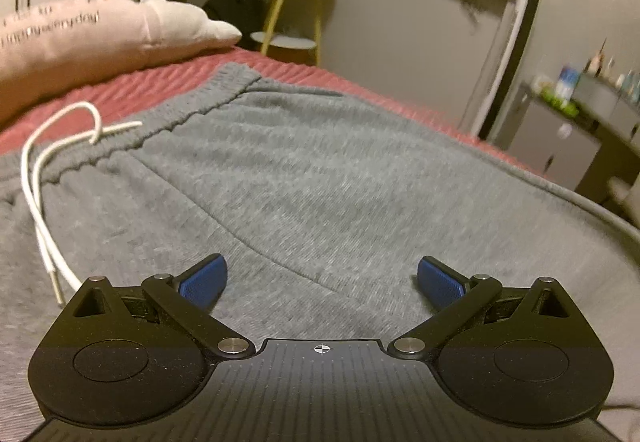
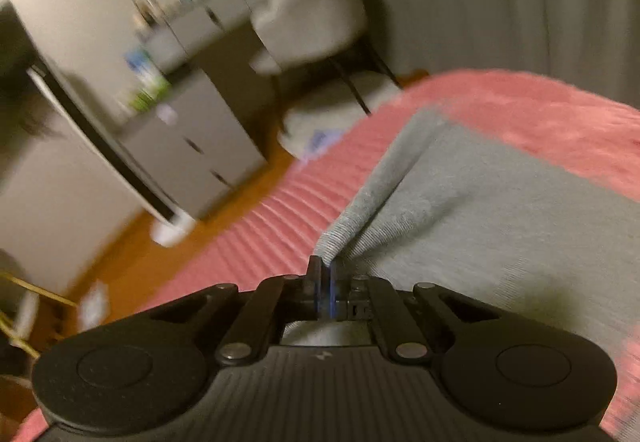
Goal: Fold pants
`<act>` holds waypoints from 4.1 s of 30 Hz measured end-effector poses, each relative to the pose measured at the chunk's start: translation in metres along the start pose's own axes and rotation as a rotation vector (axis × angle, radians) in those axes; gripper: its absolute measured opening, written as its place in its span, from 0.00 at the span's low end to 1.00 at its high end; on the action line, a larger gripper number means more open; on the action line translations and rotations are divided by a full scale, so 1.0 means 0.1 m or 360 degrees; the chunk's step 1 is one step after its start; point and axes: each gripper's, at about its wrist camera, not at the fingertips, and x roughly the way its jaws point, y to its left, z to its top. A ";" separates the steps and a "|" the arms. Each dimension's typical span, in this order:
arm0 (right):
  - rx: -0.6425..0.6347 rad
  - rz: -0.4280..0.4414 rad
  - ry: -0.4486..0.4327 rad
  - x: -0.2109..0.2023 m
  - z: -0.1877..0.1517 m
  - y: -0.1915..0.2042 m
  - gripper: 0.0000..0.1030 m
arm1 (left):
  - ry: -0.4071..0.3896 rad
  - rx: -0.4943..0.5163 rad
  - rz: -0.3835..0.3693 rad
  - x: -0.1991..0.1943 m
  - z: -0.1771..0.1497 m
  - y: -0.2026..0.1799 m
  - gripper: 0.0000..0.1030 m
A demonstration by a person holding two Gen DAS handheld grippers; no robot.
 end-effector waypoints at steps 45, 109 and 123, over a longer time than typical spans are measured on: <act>0.0137 0.0185 -0.0275 -2.16 -0.50 -1.24 0.07 | 0.0184 -0.0345 -0.0904 -0.06 1.62 0.57 0.08; -0.0481 0.0257 0.0112 -2.18 -2.07 -1.42 0.54 | 0.0462 0.1002 -0.0327 -0.58 -0.53 -0.50 0.92; -0.0331 -0.0234 -0.0291 -2.32 -1.09 -2.14 0.42 | 0.0273 0.0568 0.0030 -0.89 -0.63 -0.15 0.93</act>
